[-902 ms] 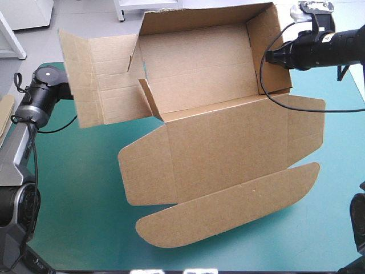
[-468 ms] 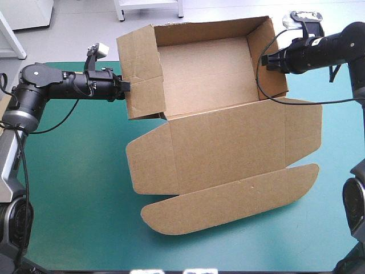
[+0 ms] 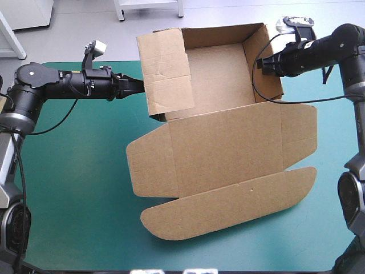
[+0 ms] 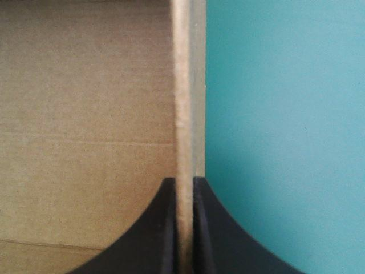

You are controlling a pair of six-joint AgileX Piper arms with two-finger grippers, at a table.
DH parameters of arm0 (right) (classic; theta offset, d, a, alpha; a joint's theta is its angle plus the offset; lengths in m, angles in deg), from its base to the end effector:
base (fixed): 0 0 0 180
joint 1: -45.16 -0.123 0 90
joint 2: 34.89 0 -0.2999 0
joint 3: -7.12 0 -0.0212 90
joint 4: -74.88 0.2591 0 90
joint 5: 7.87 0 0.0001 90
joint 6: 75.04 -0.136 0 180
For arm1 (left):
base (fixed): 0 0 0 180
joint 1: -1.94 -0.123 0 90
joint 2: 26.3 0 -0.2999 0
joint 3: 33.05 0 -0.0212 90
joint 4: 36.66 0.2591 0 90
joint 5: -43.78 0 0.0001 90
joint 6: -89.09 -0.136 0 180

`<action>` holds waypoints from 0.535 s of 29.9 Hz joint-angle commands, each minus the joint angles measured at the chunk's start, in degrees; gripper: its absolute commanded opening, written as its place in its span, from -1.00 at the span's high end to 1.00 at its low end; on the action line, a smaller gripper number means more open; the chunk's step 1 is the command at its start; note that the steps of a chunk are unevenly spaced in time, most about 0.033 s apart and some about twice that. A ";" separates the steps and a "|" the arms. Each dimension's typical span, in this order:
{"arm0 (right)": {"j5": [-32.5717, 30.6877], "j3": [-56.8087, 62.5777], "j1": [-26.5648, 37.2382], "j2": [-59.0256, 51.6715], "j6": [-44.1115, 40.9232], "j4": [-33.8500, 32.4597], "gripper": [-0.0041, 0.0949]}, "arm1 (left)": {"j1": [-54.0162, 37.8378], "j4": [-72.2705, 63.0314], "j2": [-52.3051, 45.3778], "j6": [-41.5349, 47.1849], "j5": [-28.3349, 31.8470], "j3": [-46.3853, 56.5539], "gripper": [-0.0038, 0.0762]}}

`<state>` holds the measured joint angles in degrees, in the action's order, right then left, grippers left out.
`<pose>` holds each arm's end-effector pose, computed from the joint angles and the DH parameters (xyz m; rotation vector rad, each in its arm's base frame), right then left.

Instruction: Fold the box

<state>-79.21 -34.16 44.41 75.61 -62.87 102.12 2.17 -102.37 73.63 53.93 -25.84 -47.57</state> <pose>0.4202 0.0645 0.4239 -0.2779 2.3538 0.5224 0.3591 -0.1177 0.4118 0.4653 2.0983 -1.1955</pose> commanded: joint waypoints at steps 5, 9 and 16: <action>1.58 -1.65 -2.40 -1.97 -0.97 0.27 0.94 | 0.17 -5.03 -3.35 1.01 0.27 -1.47 0.92; 1.70 -1.65 -3.19 -1.75 -1.16 0.01 0.94 | 0.17 -4.74 -3.35 1.90 0.37 -1.47 0.92; 1.47 -1.65 -3.19 -1.76 -1.89 -0.63 0.94 | 0.17 0.83 -3.35 5.85 1.26 -1.47 0.78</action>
<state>-79.21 -34.16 41.45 76.70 -63.74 99.10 2.17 -99.71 73.07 58.26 -25.59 -47.57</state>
